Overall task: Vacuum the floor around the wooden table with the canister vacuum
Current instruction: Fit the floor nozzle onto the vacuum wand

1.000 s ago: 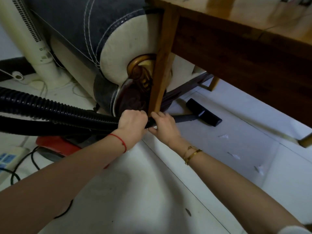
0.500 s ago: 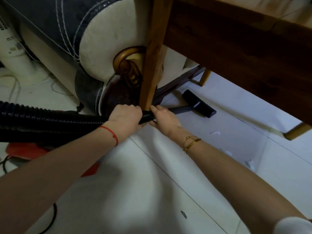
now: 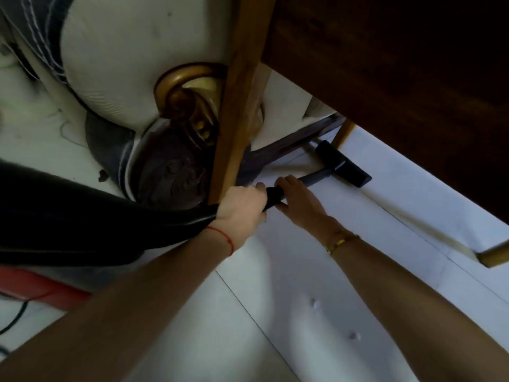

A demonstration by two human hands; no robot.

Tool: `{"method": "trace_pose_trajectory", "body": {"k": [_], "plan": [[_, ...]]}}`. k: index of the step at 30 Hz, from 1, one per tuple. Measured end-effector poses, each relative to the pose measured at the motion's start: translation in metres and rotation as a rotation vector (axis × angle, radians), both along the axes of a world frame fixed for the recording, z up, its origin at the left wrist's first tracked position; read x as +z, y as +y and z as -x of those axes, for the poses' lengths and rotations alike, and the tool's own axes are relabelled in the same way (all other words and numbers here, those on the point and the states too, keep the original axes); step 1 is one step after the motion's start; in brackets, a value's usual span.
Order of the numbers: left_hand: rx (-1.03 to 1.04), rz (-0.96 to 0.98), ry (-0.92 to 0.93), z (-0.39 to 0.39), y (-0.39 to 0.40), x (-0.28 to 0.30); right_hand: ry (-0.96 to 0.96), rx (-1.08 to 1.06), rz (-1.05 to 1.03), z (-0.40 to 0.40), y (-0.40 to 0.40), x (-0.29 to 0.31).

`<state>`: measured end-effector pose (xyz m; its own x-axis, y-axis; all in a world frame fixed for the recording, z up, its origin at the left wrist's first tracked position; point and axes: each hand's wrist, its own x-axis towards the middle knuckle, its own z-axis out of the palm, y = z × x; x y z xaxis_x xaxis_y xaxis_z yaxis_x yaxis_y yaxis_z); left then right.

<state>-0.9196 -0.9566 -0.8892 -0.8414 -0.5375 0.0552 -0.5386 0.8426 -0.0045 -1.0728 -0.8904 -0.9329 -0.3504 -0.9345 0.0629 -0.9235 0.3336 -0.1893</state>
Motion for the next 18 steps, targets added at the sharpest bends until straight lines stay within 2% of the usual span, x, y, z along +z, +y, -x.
{"method": "trace_pose_trajectory", "body": {"k": [7,18], "plan": [[0.010,-0.100,0.072,0.013,0.002,-0.010,-0.059,0.034,-0.020,0.019,0.009,0.000],[-0.008,-0.029,0.048,-0.072,-0.012,0.018,-0.102,0.156,0.159,-0.060,0.002,0.008]]}}
